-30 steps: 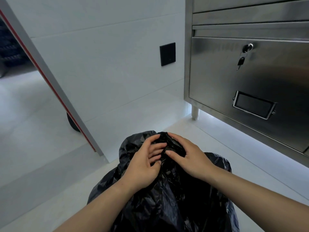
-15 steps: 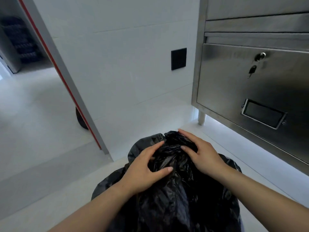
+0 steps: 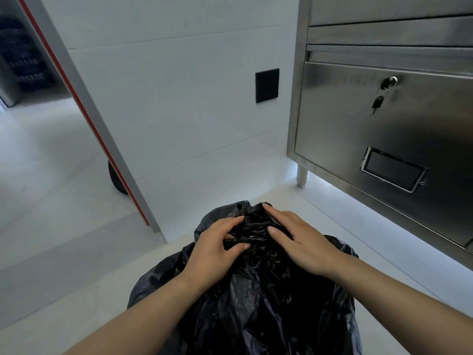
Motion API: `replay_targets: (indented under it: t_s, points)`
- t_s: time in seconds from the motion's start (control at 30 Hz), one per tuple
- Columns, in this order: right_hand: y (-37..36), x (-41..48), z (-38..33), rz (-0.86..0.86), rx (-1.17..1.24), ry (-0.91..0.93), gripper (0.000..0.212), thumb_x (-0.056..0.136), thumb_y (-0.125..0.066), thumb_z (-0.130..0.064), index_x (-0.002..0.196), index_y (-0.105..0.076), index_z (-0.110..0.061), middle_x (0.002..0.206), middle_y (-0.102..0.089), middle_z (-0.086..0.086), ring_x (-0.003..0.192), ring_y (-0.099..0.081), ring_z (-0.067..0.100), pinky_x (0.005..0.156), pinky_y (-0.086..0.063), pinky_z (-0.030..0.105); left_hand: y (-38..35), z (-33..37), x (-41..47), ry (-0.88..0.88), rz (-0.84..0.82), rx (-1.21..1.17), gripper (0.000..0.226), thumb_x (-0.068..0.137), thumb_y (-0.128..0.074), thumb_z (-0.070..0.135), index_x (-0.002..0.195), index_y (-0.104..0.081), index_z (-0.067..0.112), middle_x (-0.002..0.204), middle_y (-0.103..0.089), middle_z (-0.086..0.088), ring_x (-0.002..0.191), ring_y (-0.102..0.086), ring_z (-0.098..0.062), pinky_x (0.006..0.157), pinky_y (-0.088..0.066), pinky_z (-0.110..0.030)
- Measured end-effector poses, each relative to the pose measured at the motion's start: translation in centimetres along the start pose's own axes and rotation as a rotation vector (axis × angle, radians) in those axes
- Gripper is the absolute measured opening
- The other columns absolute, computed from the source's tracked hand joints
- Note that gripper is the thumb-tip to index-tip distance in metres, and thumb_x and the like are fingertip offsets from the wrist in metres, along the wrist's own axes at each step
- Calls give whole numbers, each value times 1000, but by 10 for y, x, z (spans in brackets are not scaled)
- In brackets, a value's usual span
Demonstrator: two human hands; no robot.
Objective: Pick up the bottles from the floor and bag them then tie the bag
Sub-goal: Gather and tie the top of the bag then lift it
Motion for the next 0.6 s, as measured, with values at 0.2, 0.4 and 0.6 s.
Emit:
replay_targets:
  t_s: [0.2, 0.4, 0.6]
  points:
    - [-3, -5, -7, -69, -162, 48, 96, 60, -49, -84, 132, 13, -66, 137, -41, -11, 120, -44, 10, 90, -36, 23, -2, 6, 3, -8, 19, -47, 52, 78, -73, 24, 126, -56, 31, 113, -54, 24, 96, -58, 5, 83, -39, 0]
    - [-10, -3, -3, -23, -170, 89, 88, 66, -62, -70, 133, -7, -66, 121, -58, -7, 111, -53, 12, 89, -41, 25, 1, -2, -3, -17, -42, -21, 49, 78, -72, 29, 125, -58, 29, 115, -59, 18, 101, -58, 2, 85, -37, 1]
    - [-10, 8, -2, -37, -105, 98, 66, 73, -69, -55, 132, -40, -50, 130, -60, -11, 117, -54, 11, 98, -42, 29, 13, -17, -1, -67, -50, 43, 52, 70, -69, 52, 117, -63, 31, 110, -62, 20, 101, -59, 5, 93, -42, -10]
Point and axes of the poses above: each hand's wrist, its own x-axis towards the middle knuckle, its own y-axis out of the back of the hand, z = x × y, the point moved 1 cm from there along x, towards the middle knuckle
